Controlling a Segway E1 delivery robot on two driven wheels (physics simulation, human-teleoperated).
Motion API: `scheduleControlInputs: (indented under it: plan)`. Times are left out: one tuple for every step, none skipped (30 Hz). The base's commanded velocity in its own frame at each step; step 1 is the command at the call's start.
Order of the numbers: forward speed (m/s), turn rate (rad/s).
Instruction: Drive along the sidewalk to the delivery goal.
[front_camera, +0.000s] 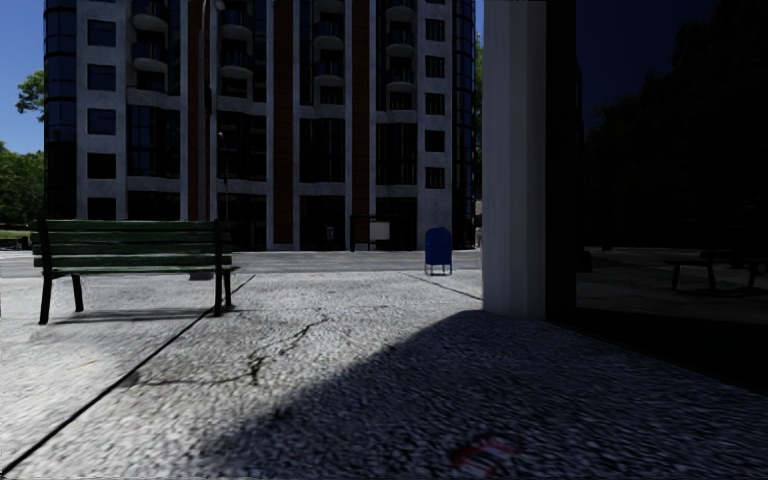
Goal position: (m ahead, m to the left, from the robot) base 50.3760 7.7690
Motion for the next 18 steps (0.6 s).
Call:
scheduleControlInputs:
  plan:
    - [2.0, 0.0]
    - [2.0, 0.0]
    - [2.0, 0.0]
    - [2.0, 0.0]
    - [2.0, 0.0]
    - [2.0, 0.0]
    - [2.0, 0.0]
    - [2.0, 0.0]
    - [2.0, 0.0]
    - [2.0, 0.0]
    - [2.0, 0.0]
    - [2.0, 0.0]
    - [2.0, 0.0]
    - [2.0, 0.0]
    - [2.0, 0.0]
    - [2.0, 0.0]
    - [2.0, 0.0]
    - [2.0, 0.0]
